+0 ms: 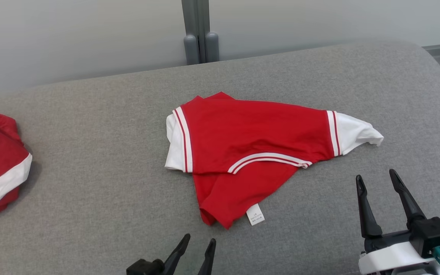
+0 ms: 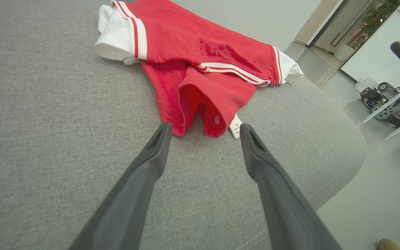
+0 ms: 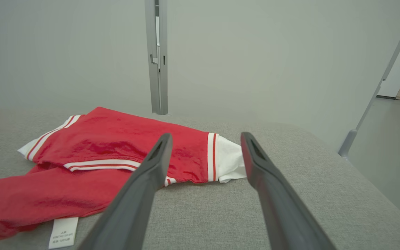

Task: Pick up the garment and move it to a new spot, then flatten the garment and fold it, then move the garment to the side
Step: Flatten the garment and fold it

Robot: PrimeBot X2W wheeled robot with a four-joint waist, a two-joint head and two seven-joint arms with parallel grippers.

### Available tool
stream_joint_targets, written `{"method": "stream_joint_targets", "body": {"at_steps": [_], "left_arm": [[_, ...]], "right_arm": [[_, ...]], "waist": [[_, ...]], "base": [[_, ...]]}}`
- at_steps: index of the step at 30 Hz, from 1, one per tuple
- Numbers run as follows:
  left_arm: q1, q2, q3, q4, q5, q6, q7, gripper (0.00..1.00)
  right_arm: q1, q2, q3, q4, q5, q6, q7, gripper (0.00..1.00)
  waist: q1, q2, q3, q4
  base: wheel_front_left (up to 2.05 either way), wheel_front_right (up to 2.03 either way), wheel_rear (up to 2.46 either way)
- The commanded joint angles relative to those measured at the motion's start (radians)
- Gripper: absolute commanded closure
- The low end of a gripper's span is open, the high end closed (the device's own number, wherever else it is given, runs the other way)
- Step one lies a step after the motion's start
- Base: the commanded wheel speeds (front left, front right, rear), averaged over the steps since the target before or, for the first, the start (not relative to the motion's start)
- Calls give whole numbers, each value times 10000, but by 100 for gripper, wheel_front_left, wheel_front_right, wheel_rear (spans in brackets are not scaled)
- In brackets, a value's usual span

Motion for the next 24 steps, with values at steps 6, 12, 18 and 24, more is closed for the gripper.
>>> {"method": "stream_joint_targets", "body": {"at_steps": [6,12,18,24], "left_arm": [[-1274,407,-1293,803,-701,-1,5,0],[-1871,396,-1631,1197,-903,-1,5,0],[-2287,371,-1383,1538,-434,-1,5,0],[-2616,302,-1378,1911,-170,-1,5,0]], "right_arm": [[-425,-21,221,-95,104,-18,-27,0],[-574,-18,183,-147,149,-18,-27,0],[-727,-17,195,-169,204,-18,-25,0],[-867,-17,237,-147,255,-18,-27,0]], "waist": [[0,0,376,-417],[0,0,702,-781],[0,0,999,-1055],[0,0,1194,-1268]], "base": [[0,0,0],[0,0,0],[0,0,0],[0,0,0]]}}
